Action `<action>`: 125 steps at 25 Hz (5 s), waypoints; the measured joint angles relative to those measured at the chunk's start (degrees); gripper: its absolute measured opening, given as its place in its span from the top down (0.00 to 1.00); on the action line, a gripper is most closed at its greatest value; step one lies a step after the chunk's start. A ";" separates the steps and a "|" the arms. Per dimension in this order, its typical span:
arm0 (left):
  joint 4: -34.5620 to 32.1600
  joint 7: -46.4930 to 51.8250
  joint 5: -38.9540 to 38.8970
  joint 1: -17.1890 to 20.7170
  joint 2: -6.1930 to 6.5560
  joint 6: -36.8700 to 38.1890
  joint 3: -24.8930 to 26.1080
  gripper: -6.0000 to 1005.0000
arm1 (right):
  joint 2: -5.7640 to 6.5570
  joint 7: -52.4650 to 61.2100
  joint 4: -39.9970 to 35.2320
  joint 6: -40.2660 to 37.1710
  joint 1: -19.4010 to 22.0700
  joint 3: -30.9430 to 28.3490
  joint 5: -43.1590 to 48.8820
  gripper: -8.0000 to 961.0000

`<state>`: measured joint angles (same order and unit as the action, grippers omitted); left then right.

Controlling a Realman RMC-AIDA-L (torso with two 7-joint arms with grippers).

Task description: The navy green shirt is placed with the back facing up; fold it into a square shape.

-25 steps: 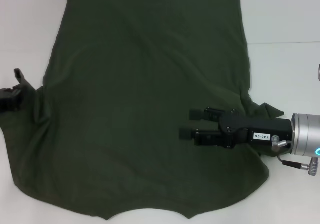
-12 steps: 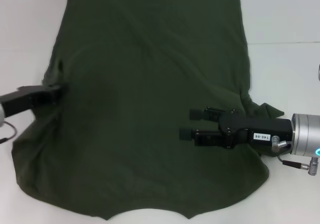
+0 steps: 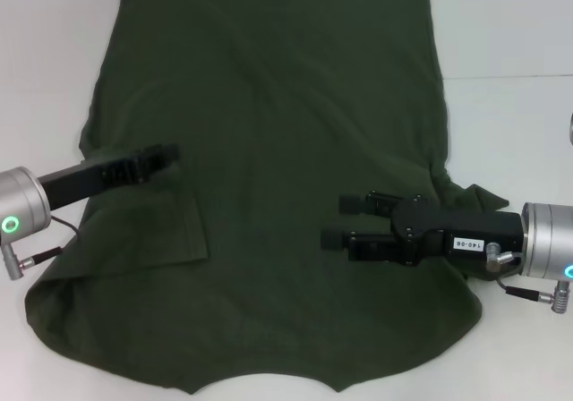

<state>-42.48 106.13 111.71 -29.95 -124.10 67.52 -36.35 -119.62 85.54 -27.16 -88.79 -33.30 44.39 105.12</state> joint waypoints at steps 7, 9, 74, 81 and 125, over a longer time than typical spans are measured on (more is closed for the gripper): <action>-0.23 -1.76 -2.59 1.66 0.00 3.61 0.32 0.57 | 0.03 0.13 -0.20 0.02 0.04 -0.86 -0.02 0.02; -0.15 -3.30 -3.01 2.08 0.00 4.75 0.92 0.53 | 0.18 0.29 -0.28 -0.20 0.14 -1.35 -0.03 0.02; 19.59 -54.23 -1.22 3.16 -0.27 19.60 -2.88 0.17 | 5.40 31.06 -3.80 22.01 3.64 -5.18 13.62 0.02; 19.63 -54.06 -1.22 3.15 -0.26 19.51 -2.60 0.17 | 5.18 31.04 -1.93 22.95 2.94 -5.58 13.52 0.13; 19.57 -52.26 -1.63 3.42 -0.26 19.34 -2.32 0.17 | 7.62 28.92 -4.44 23.53 4.39 -16.13 12.60 0.97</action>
<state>-22.90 53.87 110.08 -26.54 -124.36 86.87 -38.66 -112.00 114.47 -31.60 -65.26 -28.92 28.26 117.72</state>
